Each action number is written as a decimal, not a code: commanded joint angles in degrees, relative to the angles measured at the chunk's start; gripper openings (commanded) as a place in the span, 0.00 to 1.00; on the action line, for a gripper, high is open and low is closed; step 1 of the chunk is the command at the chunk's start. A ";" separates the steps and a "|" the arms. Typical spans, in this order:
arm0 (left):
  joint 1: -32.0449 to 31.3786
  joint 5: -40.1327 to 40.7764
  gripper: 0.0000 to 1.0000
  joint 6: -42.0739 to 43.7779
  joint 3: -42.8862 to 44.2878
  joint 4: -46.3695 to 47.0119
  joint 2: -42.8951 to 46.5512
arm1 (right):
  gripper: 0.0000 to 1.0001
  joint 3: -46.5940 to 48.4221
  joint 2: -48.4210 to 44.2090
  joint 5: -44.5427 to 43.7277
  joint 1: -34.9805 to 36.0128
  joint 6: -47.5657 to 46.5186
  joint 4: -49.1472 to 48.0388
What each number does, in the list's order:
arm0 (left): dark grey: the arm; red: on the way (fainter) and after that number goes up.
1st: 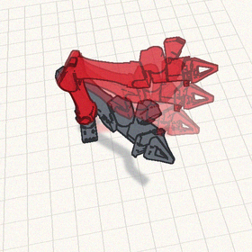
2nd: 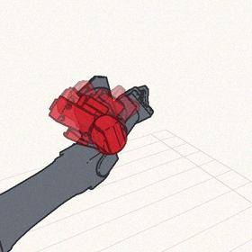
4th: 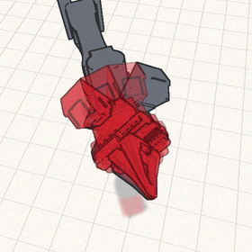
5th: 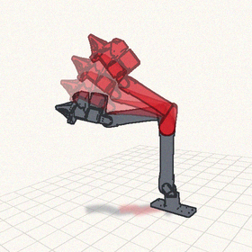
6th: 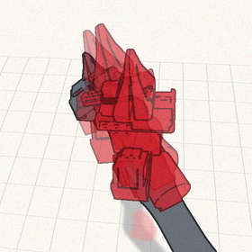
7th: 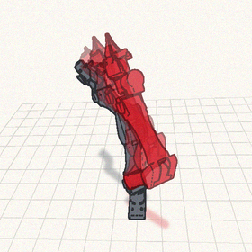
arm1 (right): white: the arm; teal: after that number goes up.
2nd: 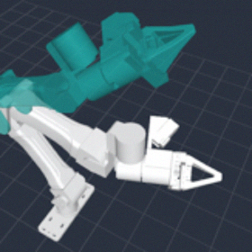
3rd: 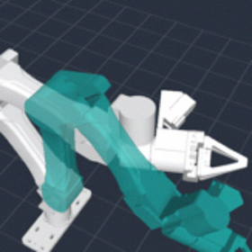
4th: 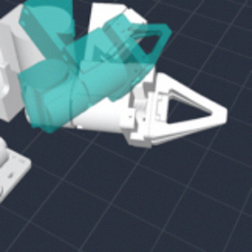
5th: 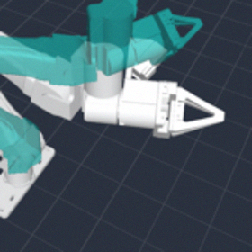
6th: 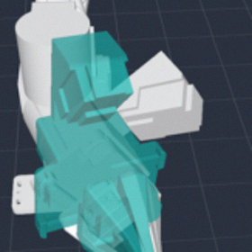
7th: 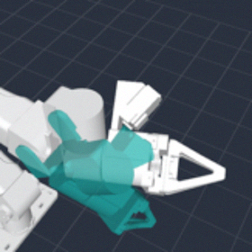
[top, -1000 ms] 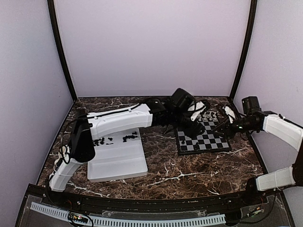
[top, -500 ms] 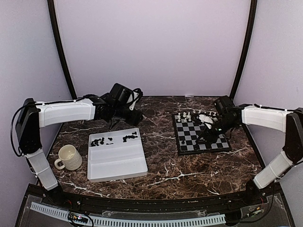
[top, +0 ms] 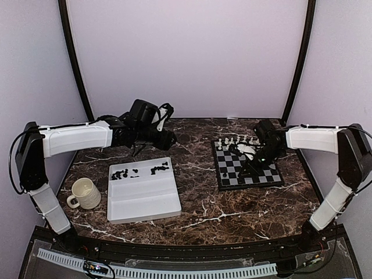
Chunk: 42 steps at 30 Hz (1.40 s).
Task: Set up the chess pieces on the board
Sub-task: Pick up the king from d8, then place the king on d8.
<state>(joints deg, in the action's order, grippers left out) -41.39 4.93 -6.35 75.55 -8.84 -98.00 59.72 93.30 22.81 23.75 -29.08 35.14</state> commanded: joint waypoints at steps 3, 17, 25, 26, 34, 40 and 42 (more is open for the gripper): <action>0.09 -2.02 0.60 -0.46 1.11 0.42 1.37 | 0.25 0.21 0.37 -1.93 0.52 0.91 0.23; 0.09 -3.69 0.59 -0.26 2.57 -1.47 0.06 | 0.00 -1.68 -5.89 -7.79 -1.18 1.26 1.91; 0.16 -4.76 0.58 -0.30 3.02 -2.06 0.63 | 0.00 -3.63 -9.66 -11.04 -4.25 1.92 3.04; 0.16 -4.82 0.58 -0.23 3.02 -2.06 0.68 | 0.00 -3.87 -9.55 -11.19 -4.42 1.92 2.98; 0.12 -4.79 0.57 0.08 3.02 -2.36 1.25 | 0.00 -4.59 -8.61 -11.24 -5.09 2.36 2.28; 0.09 -4.75 0.56 0.59 3.03 -2.50 1.32 | 0.00 -5.26 -8.14 -11.15 -5.45 2.62 1.77; 0.08 -4.79 0.56 0.62 3.03 -2.50 1.35 | 0.01 -5.40 -8.02 -11.01 -5.54 2.63 1.72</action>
<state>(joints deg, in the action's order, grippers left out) -41.39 0.84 -6.42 76.95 -10.35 -98.35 55.09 84.64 11.90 18.68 -27.07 37.67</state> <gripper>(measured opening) 0.562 0.065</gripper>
